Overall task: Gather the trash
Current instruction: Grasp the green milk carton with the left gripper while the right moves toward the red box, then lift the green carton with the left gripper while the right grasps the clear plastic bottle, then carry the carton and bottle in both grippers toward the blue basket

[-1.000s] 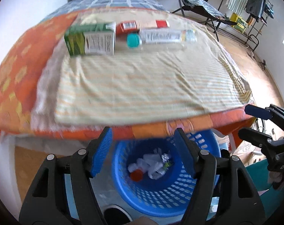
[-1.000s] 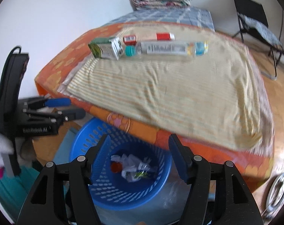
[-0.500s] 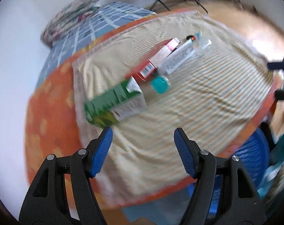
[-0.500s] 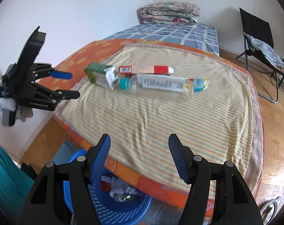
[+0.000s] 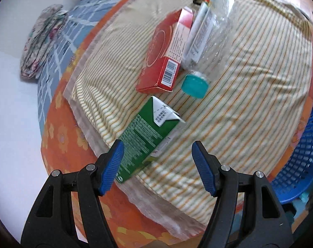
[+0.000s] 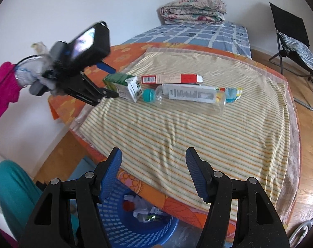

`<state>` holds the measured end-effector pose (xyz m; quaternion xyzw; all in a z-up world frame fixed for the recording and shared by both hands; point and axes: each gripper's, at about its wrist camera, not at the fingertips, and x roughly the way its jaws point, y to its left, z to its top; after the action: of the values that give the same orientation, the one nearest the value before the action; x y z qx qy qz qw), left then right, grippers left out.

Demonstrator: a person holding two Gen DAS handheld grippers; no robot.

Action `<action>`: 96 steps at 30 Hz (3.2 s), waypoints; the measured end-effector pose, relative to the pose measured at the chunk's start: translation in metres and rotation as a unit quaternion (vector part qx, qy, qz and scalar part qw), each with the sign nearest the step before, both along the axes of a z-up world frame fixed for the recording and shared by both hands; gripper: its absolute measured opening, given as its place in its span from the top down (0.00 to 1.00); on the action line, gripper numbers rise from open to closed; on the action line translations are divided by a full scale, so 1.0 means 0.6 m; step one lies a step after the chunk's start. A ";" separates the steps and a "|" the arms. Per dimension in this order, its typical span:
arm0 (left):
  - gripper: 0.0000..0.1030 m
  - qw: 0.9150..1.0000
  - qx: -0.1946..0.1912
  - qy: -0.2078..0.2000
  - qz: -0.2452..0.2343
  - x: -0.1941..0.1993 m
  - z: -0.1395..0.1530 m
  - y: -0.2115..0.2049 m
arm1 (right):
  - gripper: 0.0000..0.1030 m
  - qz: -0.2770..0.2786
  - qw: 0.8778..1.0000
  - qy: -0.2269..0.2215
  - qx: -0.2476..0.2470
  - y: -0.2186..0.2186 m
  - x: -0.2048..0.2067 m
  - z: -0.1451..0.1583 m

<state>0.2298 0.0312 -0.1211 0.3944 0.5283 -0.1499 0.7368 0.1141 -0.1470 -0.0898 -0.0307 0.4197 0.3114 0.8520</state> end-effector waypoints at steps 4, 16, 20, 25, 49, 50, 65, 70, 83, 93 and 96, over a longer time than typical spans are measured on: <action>0.32 1.000 0.028 0.008 -0.003 0.026 -0.019 0.010 | 0.38 0.003 1.000 0.007 0.009 0.005 0.010 0.004; 0.40 0.997 -0.041 0.053 0.035 0.052 -0.043 0.032 | 0.38 0.007 0.999 0.021 0.023 0.016 0.033 0.004; 0.41 0.994 -0.068 0.055 0.072 0.052 -0.034 0.036 | 0.38 0.001 0.999 0.028 0.018 0.006 0.067 -0.004; 0.42 0.980 -0.135 0.064 0.128 0.059 -0.013 0.053 | 0.38 -0.010 1.000 0.022 -0.002 0.001 0.140 -0.016; 0.46 0.953 -0.203 0.046 0.222 0.080 -0.015 0.099 | 0.38 0.023 0.990 0.139 0.022 0.013 0.294 -0.067; 0.46 0.952 -0.205 0.045 0.224 0.080 -0.016 0.101 | 0.38 0.037 0.991 0.129 0.009 0.023 0.286 -0.067; 0.51 0.942 -0.220 0.050 0.249 0.072 -0.006 0.124 | 0.38 0.202 0.952 -0.057 -0.225 0.144 0.178 -0.101; 0.51 0.944 -0.210 0.050 0.250 0.083 -0.016 0.104 | 0.37 0.200 0.948 -0.044 -0.243 0.129 0.188 -0.118; 0.52 0.934 -0.232 0.038 0.269 0.062 -0.025 0.104 | 0.41 0.198 0.962 0.015 -0.190 0.147 0.173 -0.117; 0.56 0.905 -0.290 0.008 0.311 -0.005 -0.004 0.123 | 0.45 0.119 0.982 0.064 -0.133 0.107 0.155 -0.096; 0.56 0.896 -0.305 -0.005 0.322 -0.032 0.000 0.120 | 0.45 0.091 0.986 0.060 -0.127 0.088 0.145 -0.084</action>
<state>0.2108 0.1031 -0.1210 -0.0401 0.5513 -0.0566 0.8314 0.2010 -0.0940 -0.1401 -0.1578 0.5015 0.3330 0.7828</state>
